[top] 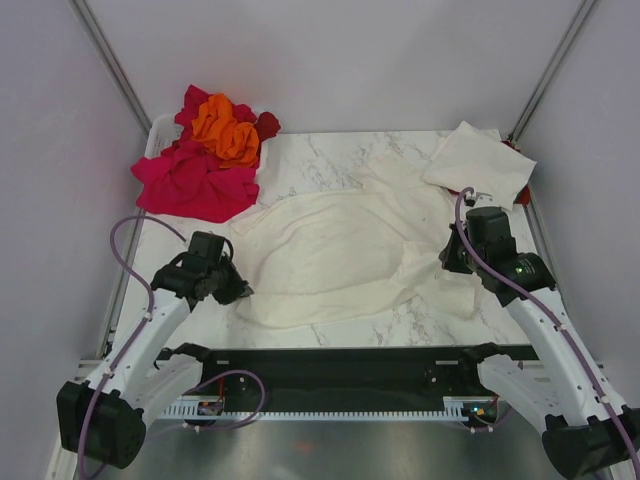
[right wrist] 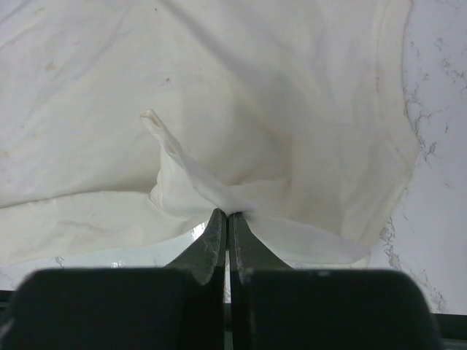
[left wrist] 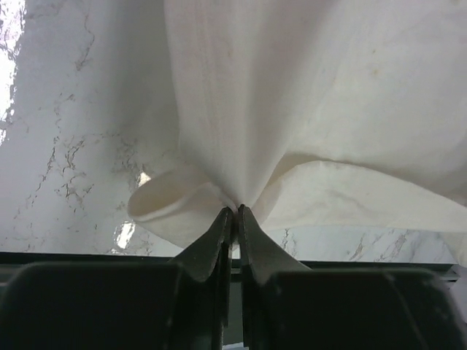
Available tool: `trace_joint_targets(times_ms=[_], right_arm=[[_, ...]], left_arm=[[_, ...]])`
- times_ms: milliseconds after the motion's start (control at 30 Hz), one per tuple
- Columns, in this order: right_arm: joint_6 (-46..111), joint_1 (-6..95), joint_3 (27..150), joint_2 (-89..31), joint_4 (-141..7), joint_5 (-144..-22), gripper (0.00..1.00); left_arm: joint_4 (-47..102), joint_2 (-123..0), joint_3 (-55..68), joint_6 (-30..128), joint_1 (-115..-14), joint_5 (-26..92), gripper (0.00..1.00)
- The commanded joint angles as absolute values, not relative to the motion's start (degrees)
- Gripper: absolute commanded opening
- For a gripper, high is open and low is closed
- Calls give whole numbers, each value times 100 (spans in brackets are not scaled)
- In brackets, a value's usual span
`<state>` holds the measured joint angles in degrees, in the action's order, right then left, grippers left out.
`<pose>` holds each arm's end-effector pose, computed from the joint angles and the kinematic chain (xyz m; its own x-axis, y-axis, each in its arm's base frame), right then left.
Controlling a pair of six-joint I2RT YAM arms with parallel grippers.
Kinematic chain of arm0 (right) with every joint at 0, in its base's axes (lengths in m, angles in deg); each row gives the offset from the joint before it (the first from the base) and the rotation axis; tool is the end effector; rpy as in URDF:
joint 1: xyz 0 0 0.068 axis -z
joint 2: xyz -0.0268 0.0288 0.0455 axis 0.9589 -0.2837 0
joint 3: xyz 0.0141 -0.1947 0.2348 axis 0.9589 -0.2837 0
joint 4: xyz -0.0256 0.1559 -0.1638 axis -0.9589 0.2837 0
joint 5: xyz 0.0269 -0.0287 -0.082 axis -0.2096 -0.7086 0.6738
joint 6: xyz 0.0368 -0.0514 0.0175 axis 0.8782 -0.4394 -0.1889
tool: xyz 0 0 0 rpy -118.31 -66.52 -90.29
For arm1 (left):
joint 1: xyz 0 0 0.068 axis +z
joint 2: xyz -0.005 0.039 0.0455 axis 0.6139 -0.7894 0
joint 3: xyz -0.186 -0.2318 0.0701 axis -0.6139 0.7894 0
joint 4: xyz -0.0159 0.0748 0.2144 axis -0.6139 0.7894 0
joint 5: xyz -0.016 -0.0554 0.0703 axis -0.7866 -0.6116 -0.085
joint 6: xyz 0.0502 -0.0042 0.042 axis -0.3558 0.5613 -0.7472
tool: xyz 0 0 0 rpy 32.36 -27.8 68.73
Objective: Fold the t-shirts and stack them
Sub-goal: Fold the tshirt
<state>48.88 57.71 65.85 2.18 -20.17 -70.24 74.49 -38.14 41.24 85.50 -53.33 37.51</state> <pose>0.1202 0.0294 0.3245 -0.6996 0.2087 -0.6834 0.0685 0.9716 0.2266 0.1122 -0.0347 0.2464 -0.7736 -0.5586 -0.2992 -0.4171 0.8043 -0.4233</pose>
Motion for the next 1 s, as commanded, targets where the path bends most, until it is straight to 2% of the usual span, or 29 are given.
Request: trace_joint_targets(times_ms=[0, 200, 267, 467, 767, 967], right_arm=[[4895, 5753, 6827, 228, -2077, -6939, 0], [4781, 5753, 7099, -97, -2191, -6965, 0], [4772, 5753, 7091, -133, -2226, -6974, 0], [4737, 5761, 6889, -150, -2323, -7035, 0], [4772, 5753, 6484, -256, -2569, -7281, 0], [4789, 5753, 6747, 69, -2324, -6825, 0]], left_arm=[[7968, -3779, 3717, 8434, -5316, 3483, 13], [7986, -3990, 3769, 8372, -5316, 3228, 31], [7986, -4025, 3796, 8355, -5316, 3149, 34], [7837, -4104, 3901, 8434, -5334, 3236, 34], [6958, -5290, 4182, 8548, -5668, 3825, 33], [6685, -5783, 4244, 8408, -5668, 4124, 33]])
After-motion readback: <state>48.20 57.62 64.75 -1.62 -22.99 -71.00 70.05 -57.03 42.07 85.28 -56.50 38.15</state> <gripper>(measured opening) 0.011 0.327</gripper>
